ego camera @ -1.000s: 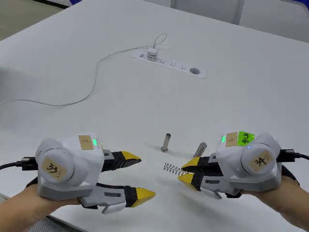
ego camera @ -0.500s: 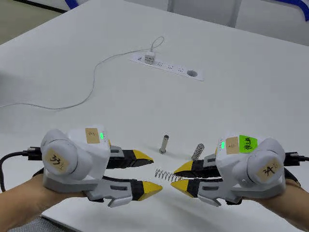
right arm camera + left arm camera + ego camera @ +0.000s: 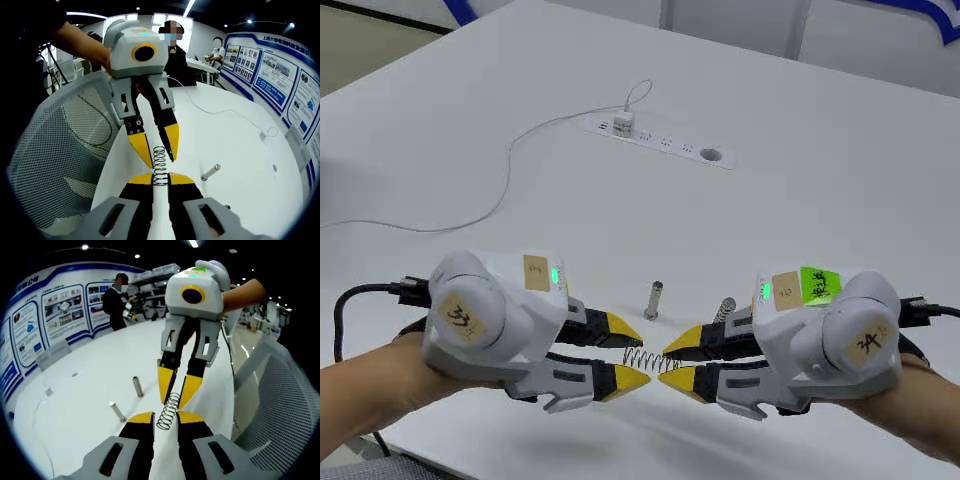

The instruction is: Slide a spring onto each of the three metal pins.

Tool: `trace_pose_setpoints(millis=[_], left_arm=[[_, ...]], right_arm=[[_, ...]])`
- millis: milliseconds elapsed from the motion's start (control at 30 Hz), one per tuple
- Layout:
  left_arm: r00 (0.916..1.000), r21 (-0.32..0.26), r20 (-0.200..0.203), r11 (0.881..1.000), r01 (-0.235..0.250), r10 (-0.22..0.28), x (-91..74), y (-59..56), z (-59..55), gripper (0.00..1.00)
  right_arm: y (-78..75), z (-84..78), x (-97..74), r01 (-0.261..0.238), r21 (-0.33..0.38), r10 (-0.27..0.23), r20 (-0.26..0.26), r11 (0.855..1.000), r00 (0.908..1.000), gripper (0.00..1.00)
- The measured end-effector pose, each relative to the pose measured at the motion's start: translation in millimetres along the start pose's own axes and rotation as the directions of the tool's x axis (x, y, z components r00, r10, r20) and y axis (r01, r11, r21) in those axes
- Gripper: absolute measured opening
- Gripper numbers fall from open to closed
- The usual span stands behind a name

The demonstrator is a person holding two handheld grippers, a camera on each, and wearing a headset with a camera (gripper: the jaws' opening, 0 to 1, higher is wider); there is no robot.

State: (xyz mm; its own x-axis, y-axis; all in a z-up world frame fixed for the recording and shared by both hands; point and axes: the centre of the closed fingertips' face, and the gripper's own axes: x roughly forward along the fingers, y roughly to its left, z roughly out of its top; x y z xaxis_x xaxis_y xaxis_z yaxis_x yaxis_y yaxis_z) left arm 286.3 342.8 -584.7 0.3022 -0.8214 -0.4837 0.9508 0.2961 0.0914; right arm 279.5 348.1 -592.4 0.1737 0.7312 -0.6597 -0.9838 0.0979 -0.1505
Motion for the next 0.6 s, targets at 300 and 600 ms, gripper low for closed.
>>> trace_pose_setpoints(millis=[300, 600], left_arm=[[0.9988, 0.121, -0.046, 0.992, 0.021, -0.015, 1.8, -5.0, -4.7, 0.13], [0.9991, 0.172, -0.008, 0.984, 0.041, -0.041, 0.2, -2.5, 2.9, 0.1]], right_arm=[[0.4, 1.6, -3.7, -0.012, -0.021, 0.012, -0.002, 1.0, 0.9999, 0.1], [-5.2, 6.2, -11.1, -0.006, -0.018, 0.006, 0.016, 1.0, 0.9999, 0.1]])
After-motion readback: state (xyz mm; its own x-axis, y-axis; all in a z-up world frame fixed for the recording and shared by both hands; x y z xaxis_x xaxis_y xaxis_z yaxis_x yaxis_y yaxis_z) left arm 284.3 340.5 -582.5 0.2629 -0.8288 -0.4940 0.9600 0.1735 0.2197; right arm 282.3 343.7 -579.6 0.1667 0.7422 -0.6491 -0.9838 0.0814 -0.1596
